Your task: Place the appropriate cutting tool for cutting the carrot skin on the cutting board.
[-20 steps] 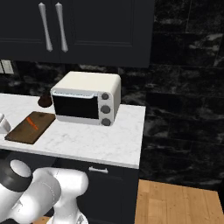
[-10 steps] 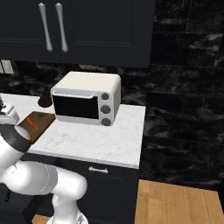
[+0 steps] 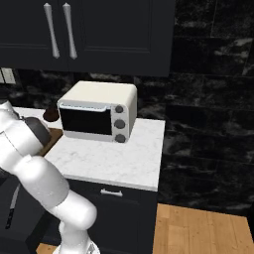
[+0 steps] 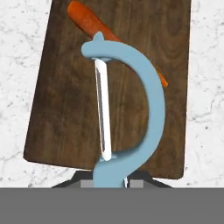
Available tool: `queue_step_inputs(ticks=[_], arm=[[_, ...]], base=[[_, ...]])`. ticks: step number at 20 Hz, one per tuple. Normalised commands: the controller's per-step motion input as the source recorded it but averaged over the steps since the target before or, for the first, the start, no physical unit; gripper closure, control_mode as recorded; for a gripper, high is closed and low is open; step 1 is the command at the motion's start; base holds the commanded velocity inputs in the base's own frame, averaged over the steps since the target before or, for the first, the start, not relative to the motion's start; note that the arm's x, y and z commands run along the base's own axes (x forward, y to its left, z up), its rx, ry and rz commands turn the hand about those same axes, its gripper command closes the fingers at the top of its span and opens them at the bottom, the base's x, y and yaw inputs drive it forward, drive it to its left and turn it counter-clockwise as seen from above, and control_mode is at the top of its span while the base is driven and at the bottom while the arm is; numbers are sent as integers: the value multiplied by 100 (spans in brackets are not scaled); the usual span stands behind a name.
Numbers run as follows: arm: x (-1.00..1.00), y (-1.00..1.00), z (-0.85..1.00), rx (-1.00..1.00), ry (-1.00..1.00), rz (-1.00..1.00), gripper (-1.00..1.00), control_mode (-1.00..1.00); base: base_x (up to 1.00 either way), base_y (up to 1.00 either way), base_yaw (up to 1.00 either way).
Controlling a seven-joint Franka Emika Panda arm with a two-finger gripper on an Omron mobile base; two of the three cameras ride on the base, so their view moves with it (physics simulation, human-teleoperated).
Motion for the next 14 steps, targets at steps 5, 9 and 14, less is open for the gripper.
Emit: queue_step_inputs(ticks=[5,9,14], arm=[[25,8,-35,0,0,0,100,-100],[15,12,-25,0,0,0,100,-100],[20,11,-23,0,0,-1,100,-100]], base=[[0,0,0],[0,0,0],[0,0,0]])
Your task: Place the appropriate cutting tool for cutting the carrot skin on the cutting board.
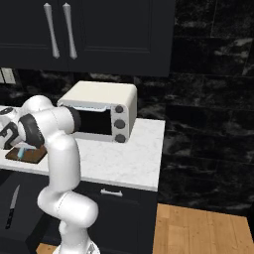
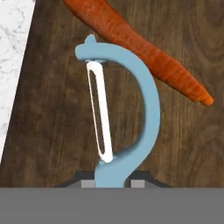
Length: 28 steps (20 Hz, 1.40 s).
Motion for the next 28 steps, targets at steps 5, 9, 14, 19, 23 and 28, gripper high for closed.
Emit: queue_step_inputs(ticks=[5,9,14,19,23,28], arm=[[19,3,-14,0,0,0,-100,-100],[-1,-9,1,0,0,-2,-100,-100],[-18,-45,18,0,0,-8,-100,-100],[-26,-58,32,0,0,-8,-100,-100],[-30,-62,34,0,0,-8,-100,-100],[-34,-65,32,0,0,-10,-100,-100]], base=[[0,0,0],[0,0,0],[0,0,0],[0,0,0],[0,0,0],[0,0,0]])
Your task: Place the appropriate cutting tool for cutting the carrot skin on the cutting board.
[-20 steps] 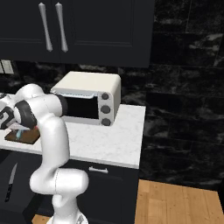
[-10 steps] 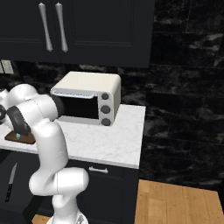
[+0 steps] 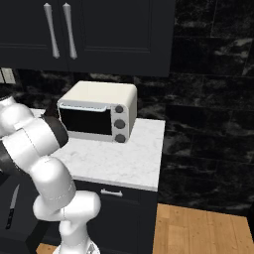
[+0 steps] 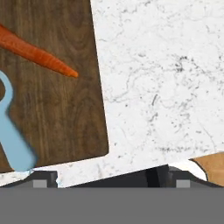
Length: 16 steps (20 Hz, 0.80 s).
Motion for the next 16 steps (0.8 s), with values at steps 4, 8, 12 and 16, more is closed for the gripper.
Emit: queue_step_inputs(ticks=[4,8,12,16], arm=[[-25,-70,24,0,0,-11,-100,-100],[-16,-76,24,0,0,-11,-100,-100],[-7,-80,10,0,0,-9,-100,-100],[0,-87,1,1,0,-6,-100,-100]], base=[[0,0,0],[0,0,0],[0,0,0],[0,0,0]])
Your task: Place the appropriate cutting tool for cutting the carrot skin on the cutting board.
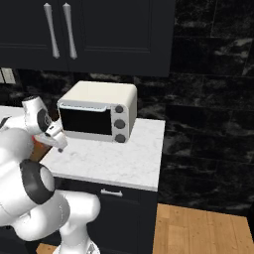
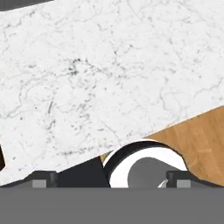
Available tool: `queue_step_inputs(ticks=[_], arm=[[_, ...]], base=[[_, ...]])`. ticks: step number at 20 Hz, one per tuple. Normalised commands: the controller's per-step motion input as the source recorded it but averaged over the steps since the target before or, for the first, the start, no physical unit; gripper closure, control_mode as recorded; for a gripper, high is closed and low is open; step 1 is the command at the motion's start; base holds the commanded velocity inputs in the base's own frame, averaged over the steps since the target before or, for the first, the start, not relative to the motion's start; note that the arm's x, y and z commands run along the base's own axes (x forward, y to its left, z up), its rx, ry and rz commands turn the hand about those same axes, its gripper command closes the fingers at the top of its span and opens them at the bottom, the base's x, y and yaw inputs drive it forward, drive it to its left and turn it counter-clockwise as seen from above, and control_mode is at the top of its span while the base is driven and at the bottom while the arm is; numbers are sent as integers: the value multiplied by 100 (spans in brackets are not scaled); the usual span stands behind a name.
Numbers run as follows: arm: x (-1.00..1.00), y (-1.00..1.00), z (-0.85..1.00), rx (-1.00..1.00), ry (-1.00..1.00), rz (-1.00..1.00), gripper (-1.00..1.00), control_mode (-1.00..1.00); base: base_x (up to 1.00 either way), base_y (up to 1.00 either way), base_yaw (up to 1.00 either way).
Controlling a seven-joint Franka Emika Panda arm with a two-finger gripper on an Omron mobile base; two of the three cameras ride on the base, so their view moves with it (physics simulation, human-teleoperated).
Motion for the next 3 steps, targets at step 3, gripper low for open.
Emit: queue_step_inputs(ticks=[3], arm=[[0,-92,0,4,0,-6,-100,-100]], base=[[0,0,0]])
